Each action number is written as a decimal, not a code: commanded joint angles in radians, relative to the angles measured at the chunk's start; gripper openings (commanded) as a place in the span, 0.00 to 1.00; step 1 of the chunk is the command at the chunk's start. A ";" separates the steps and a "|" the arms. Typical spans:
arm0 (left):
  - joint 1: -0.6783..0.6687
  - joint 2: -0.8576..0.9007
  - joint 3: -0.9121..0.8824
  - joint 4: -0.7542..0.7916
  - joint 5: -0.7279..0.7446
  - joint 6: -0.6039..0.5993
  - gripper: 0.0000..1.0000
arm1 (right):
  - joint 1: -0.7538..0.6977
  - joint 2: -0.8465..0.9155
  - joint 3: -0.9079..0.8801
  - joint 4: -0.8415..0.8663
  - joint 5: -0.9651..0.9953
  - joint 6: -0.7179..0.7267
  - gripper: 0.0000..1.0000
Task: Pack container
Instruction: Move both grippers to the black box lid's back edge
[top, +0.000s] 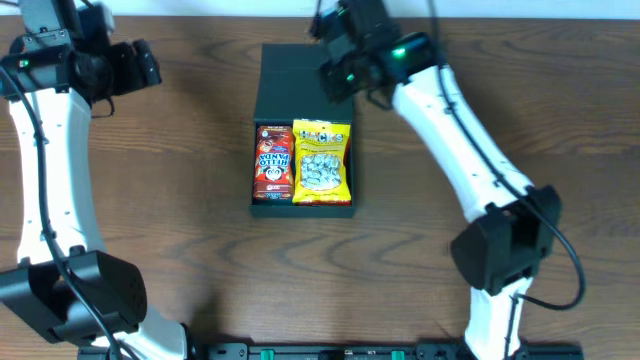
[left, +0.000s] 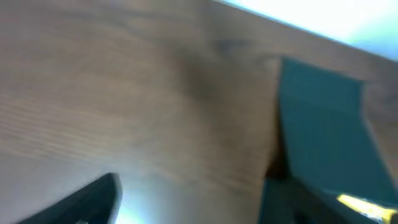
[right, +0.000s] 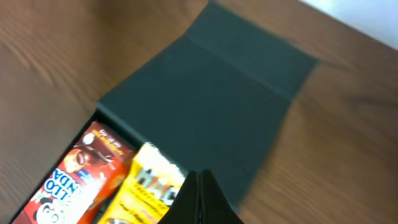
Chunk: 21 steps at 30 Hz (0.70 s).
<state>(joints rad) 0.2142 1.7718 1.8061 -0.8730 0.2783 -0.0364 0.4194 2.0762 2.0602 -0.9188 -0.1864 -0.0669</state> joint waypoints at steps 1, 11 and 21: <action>-0.042 0.061 0.003 0.051 0.098 -0.024 0.54 | -0.093 0.026 0.000 0.005 -0.109 0.015 0.01; -0.147 0.267 0.003 0.253 0.116 -0.180 0.06 | -0.295 0.154 0.000 -0.023 -0.141 0.362 0.04; -0.163 0.416 0.003 0.365 0.245 -0.324 0.06 | -0.288 0.214 0.000 0.123 -0.239 0.182 0.02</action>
<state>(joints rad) 0.0532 2.1216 1.8061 -0.5091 0.4553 -0.3016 0.1230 2.2482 2.0525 -0.8055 -0.3386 0.1623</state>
